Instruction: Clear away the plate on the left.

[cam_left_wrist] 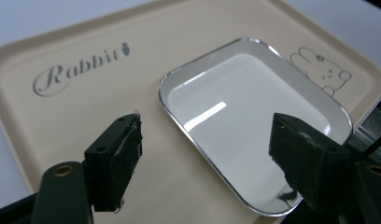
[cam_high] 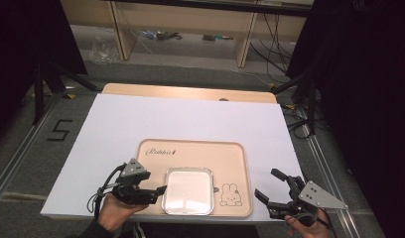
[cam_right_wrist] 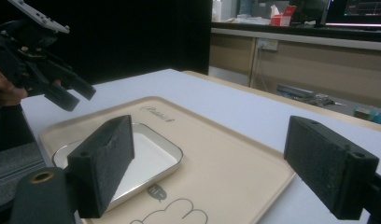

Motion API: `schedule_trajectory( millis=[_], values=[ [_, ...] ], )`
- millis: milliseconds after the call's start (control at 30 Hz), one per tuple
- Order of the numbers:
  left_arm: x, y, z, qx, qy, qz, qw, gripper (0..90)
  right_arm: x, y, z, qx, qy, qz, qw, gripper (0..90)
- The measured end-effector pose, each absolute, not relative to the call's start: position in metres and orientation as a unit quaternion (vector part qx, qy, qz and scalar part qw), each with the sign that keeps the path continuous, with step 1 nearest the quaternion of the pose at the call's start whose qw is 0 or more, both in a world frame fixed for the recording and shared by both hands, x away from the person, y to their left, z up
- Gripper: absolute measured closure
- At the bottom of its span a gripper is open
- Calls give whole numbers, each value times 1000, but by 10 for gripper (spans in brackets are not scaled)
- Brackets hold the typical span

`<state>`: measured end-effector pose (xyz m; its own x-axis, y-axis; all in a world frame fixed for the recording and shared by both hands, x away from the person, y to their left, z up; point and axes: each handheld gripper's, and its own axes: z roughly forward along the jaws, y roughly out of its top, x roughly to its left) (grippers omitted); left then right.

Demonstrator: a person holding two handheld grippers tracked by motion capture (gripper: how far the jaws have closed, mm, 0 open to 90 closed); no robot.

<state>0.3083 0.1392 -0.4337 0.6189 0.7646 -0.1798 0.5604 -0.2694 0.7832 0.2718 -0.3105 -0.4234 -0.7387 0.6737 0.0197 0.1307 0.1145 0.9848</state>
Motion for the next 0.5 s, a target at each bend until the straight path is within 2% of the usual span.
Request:
schedule_trajectory(
  millis=[300, 500],
  values=[
    [292, 153, -425, 744, 418, 136, 503, 211, 271, -311, -423, 283, 713, 601, 224, 168],
    [284, 160, -423, 733, 419, 141, 516, 199, 272, -310, -424, 279, 713, 603, 224, 168]
  ],
)
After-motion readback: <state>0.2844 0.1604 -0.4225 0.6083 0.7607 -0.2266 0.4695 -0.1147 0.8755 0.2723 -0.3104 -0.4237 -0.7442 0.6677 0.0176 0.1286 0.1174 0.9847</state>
